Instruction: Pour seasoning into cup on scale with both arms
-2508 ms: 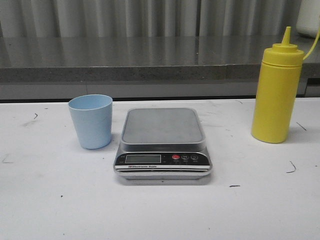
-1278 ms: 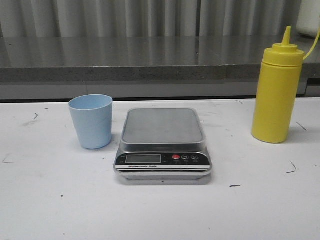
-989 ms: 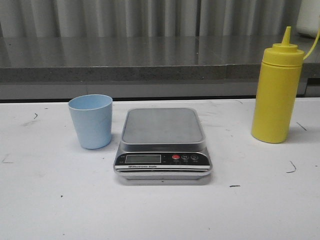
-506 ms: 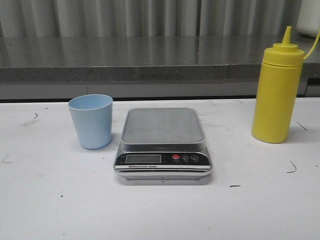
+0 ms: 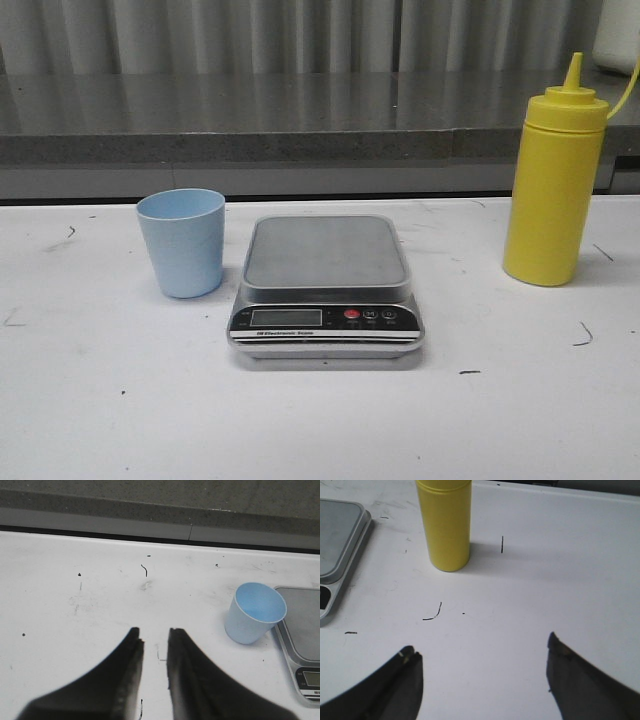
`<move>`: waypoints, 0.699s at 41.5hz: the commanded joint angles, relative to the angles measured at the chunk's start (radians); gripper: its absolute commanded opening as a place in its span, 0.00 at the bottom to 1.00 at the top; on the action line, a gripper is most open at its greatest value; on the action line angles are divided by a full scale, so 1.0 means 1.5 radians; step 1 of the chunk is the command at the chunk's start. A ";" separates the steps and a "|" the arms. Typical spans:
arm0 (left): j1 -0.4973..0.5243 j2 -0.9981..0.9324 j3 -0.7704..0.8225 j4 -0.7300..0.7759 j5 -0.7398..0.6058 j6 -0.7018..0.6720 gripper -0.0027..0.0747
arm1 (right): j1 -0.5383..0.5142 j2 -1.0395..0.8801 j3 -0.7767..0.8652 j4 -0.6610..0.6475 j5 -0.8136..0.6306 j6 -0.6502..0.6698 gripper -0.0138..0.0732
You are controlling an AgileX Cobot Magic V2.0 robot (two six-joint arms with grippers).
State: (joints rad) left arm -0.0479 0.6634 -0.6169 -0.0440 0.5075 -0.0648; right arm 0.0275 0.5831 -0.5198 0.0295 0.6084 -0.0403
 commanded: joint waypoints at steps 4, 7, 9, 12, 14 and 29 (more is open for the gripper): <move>-0.034 0.015 -0.042 -0.002 -0.050 -0.001 0.70 | -0.003 0.006 -0.017 0.001 -0.048 -0.010 0.85; -0.058 0.036 -0.064 -0.002 -0.036 0.000 0.71 | -0.003 0.006 -0.017 0.001 -0.048 -0.010 0.85; -0.080 0.053 -0.080 -0.002 -0.021 0.000 0.71 | -0.003 0.006 -0.017 0.001 -0.048 -0.010 0.85; -0.109 0.086 -0.104 -0.002 -0.006 0.000 0.71 | -0.003 0.006 -0.017 0.001 -0.048 -0.010 0.85; -0.129 0.105 -0.116 -0.002 -0.004 0.000 0.71 | -0.003 0.006 -0.017 0.003 -0.048 -0.010 0.85; -0.185 0.348 -0.281 0.003 0.098 0.000 0.71 | -0.003 0.006 -0.017 0.010 -0.049 -0.010 0.85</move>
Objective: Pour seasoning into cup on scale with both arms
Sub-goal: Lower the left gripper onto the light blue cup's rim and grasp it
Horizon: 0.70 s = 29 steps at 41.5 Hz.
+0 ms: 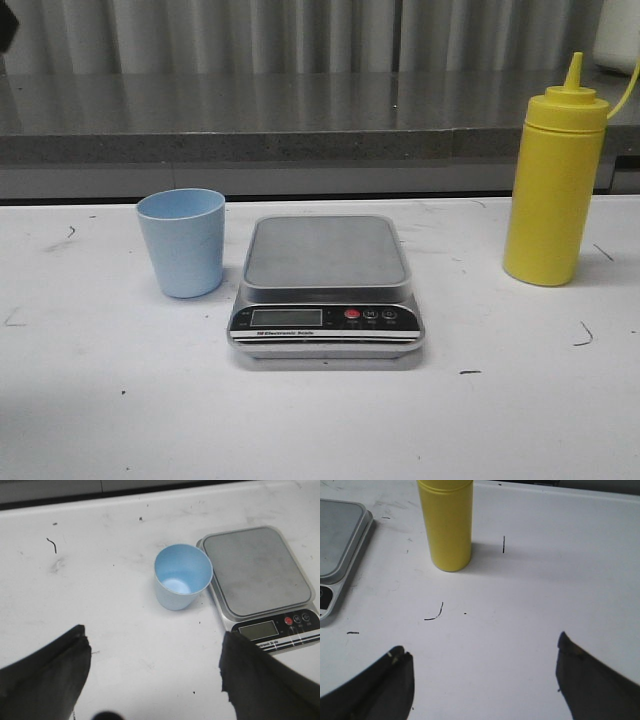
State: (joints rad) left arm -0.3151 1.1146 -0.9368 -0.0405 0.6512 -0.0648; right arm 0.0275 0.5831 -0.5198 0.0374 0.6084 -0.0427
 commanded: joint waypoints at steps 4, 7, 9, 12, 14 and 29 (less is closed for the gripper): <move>-0.007 0.123 -0.124 0.000 0.034 0.000 0.71 | -0.003 0.006 -0.017 0.005 -0.049 -0.008 0.85; -0.007 0.175 -0.164 0.000 0.047 0.000 0.71 | -0.003 0.006 -0.017 0.005 -0.049 -0.008 0.85; -0.007 0.210 -0.194 0.000 0.053 0.000 0.71 | -0.003 0.006 -0.017 0.005 -0.049 -0.008 0.85; -0.007 0.258 -0.231 0.000 0.063 0.000 0.71 | -0.003 0.006 -0.017 0.005 -0.049 -0.008 0.85; -0.007 0.286 -0.252 0.000 0.066 0.000 0.70 | -0.003 0.006 -0.017 0.005 -0.049 -0.008 0.85; -0.007 0.464 -0.370 0.000 0.098 0.000 0.70 | -0.003 0.006 -0.017 0.005 -0.049 -0.008 0.85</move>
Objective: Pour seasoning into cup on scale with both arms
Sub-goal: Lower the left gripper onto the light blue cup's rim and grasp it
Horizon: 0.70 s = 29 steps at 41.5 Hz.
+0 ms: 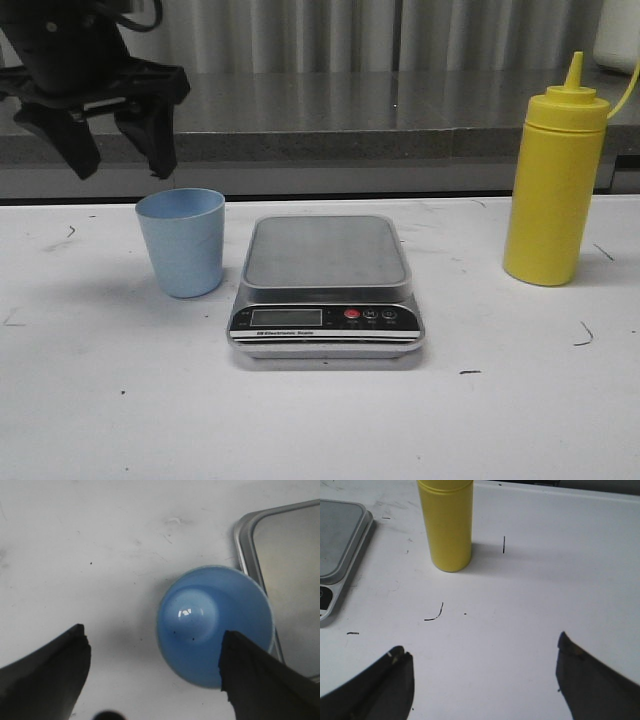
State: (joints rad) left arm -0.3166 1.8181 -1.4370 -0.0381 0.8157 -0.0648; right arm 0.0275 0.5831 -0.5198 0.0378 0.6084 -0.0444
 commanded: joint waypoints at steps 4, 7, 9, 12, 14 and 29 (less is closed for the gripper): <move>-0.006 0.023 -0.043 -0.001 -0.019 0.000 0.69 | -0.003 0.006 -0.017 0.005 -0.049 -0.007 0.85; -0.006 0.040 -0.051 -0.001 -0.021 0.000 0.69 | -0.003 0.006 -0.017 0.005 -0.049 -0.007 0.85; -0.006 0.050 -0.051 -0.001 -0.021 0.000 0.69 | -0.003 0.006 -0.017 0.005 -0.049 -0.007 0.85; -0.006 0.060 -0.052 -0.001 -0.021 0.000 0.67 | -0.003 0.006 -0.017 0.005 -0.050 -0.007 0.85; -0.006 0.060 -0.052 -0.001 -0.017 0.000 0.64 | -0.003 0.006 -0.017 0.005 -0.050 -0.007 0.85; -0.006 0.060 -0.052 -0.004 -0.016 0.000 0.09 | -0.003 0.006 -0.017 0.005 -0.054 -0.007 0.85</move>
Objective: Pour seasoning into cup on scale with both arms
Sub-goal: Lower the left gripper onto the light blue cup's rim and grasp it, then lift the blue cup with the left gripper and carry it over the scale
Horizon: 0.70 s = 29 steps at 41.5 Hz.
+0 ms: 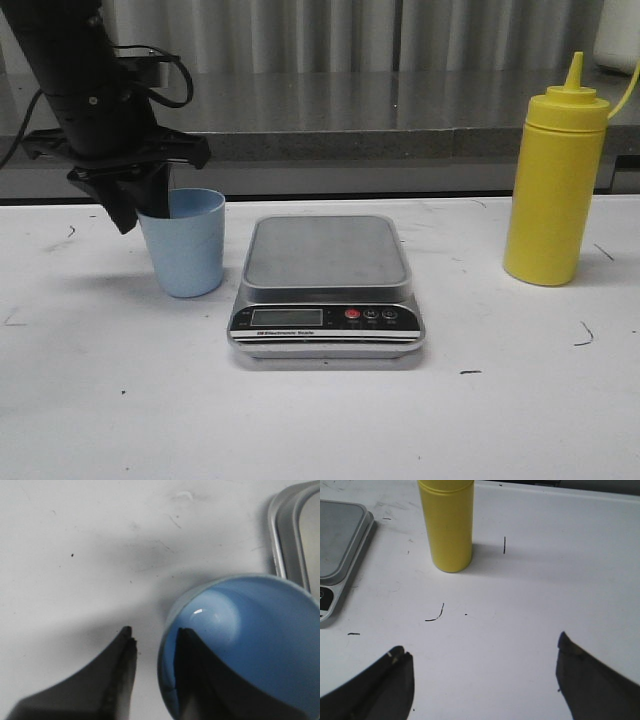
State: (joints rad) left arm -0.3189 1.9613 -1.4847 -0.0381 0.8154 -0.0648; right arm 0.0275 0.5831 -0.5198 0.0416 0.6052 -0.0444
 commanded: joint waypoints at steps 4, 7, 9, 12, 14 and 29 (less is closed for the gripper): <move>-0.004 -0.037 -0.020 -0.006 -0.016 0.000 0.01 | -0.003 0.006 -0.017 0.002 -0.051 -0.007 0.85; -0.006 -0.045 -0.020 -0.012 -0.015 0.000 0.01 | -0.003 0.006 -0.017 0.002 -0.051 -0.007 0.85; -0.010 -0.055 -0.020 -0.012 -0.015 0.000 0.01 | -0.003 0.006 -0.017 0.002 -0.051 -0.007 0.85; -0.016 -0.077 -0.020 -0.012 -0.015 0.000 0.01 | -0.003 0.006 -0.017 0.002 -0.051 -0.007 0.85; -0.022 -0.093 -0.020 -0.012 -0.015 0.000 0.01 | -0.003 0.006 -0.017 0.002 -0.051 -0.007 0.85; -0.119 -0.145 -0.097 -0.013 0.001 0.000 0.01 | -0.003 0.006 -0.017 0.002 -0.051 -0.007 0.85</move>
State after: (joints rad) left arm -0.4506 1.7861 -1.5713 -0.0475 0.8486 -0.0631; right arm 0.0275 0.5831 -0.5198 0.0416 0.5997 -0.0444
